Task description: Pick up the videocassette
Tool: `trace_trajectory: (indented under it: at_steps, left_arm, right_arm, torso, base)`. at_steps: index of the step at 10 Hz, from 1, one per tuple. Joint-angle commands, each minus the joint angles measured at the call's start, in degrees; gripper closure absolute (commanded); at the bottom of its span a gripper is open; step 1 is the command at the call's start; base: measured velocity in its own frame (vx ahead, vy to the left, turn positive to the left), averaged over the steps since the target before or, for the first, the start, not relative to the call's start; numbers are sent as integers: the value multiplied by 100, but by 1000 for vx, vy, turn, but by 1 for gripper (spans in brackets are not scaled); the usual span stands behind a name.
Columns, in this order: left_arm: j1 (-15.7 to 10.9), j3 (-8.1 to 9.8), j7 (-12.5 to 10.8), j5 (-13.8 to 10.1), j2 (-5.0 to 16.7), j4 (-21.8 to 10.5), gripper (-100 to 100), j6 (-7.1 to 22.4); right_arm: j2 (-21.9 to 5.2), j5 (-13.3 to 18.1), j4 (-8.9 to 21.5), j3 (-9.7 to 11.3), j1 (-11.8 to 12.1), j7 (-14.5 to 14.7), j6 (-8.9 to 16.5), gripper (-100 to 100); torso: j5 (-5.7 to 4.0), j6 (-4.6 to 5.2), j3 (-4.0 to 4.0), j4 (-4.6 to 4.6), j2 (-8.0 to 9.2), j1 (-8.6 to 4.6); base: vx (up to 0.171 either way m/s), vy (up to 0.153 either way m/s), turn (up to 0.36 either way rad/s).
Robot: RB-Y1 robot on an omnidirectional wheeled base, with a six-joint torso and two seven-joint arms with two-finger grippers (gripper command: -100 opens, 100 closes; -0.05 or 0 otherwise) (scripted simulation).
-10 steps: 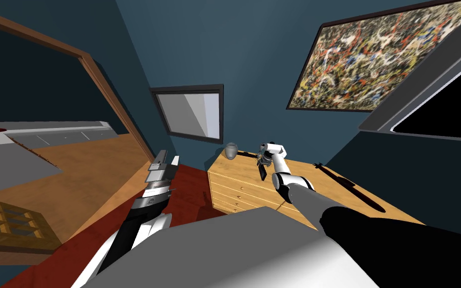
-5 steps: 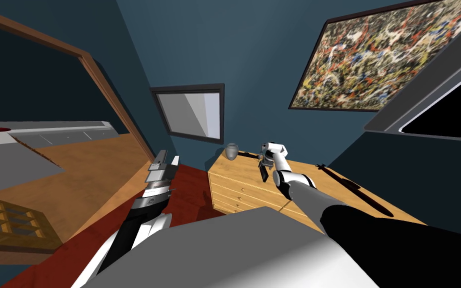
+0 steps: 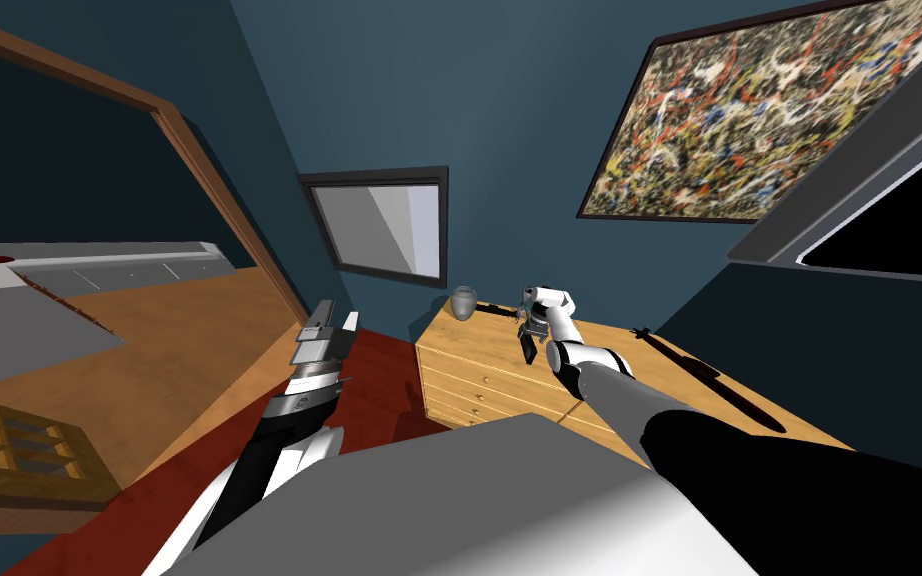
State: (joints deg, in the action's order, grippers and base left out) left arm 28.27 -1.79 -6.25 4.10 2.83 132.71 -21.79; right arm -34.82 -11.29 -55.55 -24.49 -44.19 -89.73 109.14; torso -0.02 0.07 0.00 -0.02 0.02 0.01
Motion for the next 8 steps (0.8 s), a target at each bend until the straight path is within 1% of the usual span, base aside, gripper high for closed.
trace_trajectory:
  at_steps: [1,2,3,4,8]
  left_arm:
    - [0,0,0,0,0,0,0,0]
    - [0,0,0,0,0,0,0,0]
    - [0,0,0,0,0,0,0,0]
    - [0,0,0,0,0,0,0,0]
    - [0,0,0,0,0,0,0,0]
  right_arm:
    - [68,14,46,-11,103,60,-187,-100]
    - [90,18,79,-15,139,84,-260,-100]
    - [78,19,56,-7,98,52,-186,-100]
    - [79,20,68,-6,100,60,-210,100]
    - [81,19,66,-6,98,61,-207,100]
  torso:
    - [0,0,0,0,0,0]
    - [1,-1,-1,0,-2,4]
    - [2,-1,-1,0,-2,2]
    - [2,-2,1,1,1,-1]
    - [0,0,2,1,3,-7]
  base:
    - [18,25,-74]
    - [13,17,-51]
    - [1,6,-13]
    - [0,0,0]
    - [0,0,0]
